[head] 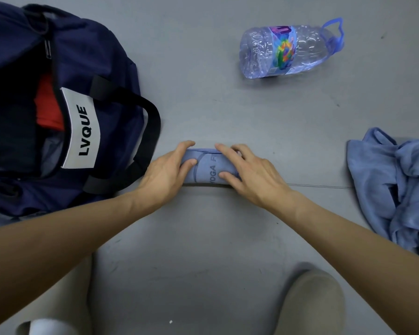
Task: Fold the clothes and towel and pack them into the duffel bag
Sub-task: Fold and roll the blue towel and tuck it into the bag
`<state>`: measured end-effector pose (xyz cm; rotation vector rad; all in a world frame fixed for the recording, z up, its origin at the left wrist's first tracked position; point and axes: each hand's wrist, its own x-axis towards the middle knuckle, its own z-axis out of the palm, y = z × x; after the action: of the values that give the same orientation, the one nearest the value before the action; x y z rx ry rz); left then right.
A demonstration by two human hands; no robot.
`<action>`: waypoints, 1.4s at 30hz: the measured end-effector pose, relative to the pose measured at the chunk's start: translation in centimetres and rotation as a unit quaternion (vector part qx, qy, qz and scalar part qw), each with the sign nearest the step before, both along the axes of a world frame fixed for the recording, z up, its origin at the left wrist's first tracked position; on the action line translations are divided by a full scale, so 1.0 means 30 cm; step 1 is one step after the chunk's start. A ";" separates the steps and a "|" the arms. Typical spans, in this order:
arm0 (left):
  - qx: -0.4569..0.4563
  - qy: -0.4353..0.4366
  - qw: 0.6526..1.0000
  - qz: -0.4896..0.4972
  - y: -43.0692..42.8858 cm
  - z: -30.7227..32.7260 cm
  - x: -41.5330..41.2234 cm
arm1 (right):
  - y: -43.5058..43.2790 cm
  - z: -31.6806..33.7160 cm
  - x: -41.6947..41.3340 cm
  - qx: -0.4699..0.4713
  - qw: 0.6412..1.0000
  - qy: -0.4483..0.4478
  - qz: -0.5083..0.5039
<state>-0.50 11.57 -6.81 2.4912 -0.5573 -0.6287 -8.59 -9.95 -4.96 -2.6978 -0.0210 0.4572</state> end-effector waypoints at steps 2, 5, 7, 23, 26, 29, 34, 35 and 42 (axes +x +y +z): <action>0.012 0.010 1.000 0.013 -0.016 0.002 0.015 | 0.001 -0.023 0.007 -0.045 0.999 -0.024 0.014; 0.037 -0.006 0.999 0.017 -0.031 0.014 0.029 | -0.011 -0.047 0.015 -0.075 0.994 -0.049 0.063; 0.056 -0.021 0.998 0.022 -0.027 0.015 0.033 | -0.015 -0.046 0.021 -0.037 0.992 -0.022 0.116; 0.010 0.020 0.996 0.086 0.061 0.036 0.004 | 0.109 -0.048 -0.051 0.044 0.996 0.051 -0.051; -0.037 0.143 0.988 0.037 0.042 0.025 -0.042 | 0.109 -0.045 -0.047 0.103 0.991 0.067 -0.049; -0.105 0.166 0.980 0.044 -0.017 0.036 -0.053 | 0.127 -0.030 -0.021 0.202 0.971 0.071 -0.109; -0.219 0.150 0.962 0.066 -0.023 0.257 0.043 | 0.185 0.172 0.120 0.342 0.924 -0.006 -0.172; -0.256 0.149 0.952 0.073 0.011 0.318 0.076 | 0.204 0.236 0.155 0.362 0.918 -0.007 -0.163; -0.367 0.125 0.911 0.139 0.391 0.602 0.224 | 0.452 0.524 0.350 0.383 0.922 0.054 -0.014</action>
<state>6.23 23.31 11.24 1.7031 -0.2579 -0.4931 1.92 3.62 10.75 -1.8984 -0.1067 0.4647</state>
